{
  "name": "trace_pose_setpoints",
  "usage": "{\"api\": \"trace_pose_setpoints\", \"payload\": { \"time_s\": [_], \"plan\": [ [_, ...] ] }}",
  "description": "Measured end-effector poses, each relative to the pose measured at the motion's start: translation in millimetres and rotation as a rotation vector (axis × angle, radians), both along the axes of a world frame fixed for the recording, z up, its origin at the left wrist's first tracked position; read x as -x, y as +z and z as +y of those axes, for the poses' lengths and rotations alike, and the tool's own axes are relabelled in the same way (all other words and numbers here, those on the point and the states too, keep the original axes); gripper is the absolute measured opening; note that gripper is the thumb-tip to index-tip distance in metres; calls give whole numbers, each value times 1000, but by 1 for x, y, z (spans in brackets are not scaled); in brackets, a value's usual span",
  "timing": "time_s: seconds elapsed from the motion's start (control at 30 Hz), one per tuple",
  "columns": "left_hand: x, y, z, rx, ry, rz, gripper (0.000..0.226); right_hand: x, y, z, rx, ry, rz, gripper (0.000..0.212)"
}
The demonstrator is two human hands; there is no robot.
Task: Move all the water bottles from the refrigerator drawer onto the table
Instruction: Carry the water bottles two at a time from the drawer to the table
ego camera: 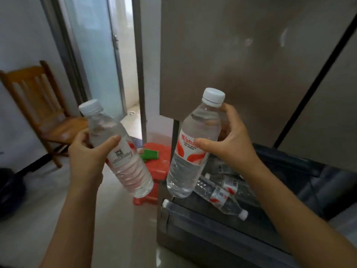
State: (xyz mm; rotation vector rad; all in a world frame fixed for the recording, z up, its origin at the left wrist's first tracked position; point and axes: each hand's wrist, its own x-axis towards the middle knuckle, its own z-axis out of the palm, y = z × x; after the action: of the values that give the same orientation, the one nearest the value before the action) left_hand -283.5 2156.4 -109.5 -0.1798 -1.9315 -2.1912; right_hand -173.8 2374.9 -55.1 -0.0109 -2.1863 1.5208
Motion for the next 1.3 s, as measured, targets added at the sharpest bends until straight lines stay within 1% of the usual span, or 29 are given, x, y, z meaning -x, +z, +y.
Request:
{"api": "trace_pose_setpoints", "payload": {
  "time_s": [0.07, 0.17, 0.3, 0.43, 0.53, 0.7, 0.77, 0.97, 1.13, 1.3],
  "plan": [
    [2, -10, -27, 40, 85, -47, 32, 18, -9, -18, 8, 82, -15, 70],
    [-3, -31, -60, 153, 198, -117, 46, 40, -29, -41, 19, 174, -40, 70],
    [-26, -63, -96, 277, 375, -170, 48, 65, -52, -60, 44, 281, -89, 63],
    [-60, -73, -119, 262, 500, -201, 45, 83, -66, -75, 77, 412, -146, 68],
    [-92, -74, -125, 267, 605, -215, 45, 86, -78, -85, -1, 535, -207, 73],
    [-153, -76, -113, 262, 731, -264, 46, 69, -104, -86, -254, 686, -230, 72],
    [-184, -77, -103, 238, 771, -283, 45, 61, -115, -84, -316, 753, -258, 74],
    [-277, -100, -87, 217, 940, -361, 44, 40, -140, -91, -441, 963, -313, 75],
    [-346, -107, -84, 176, 1109, -453, 47, 17, -147, -117, -532, 1155, -277, 79],
    [-403, -104, -89, 123, 1275, -454, 44, -6, -149, -149, -561, 1290, -268, 78]
  ]
}}
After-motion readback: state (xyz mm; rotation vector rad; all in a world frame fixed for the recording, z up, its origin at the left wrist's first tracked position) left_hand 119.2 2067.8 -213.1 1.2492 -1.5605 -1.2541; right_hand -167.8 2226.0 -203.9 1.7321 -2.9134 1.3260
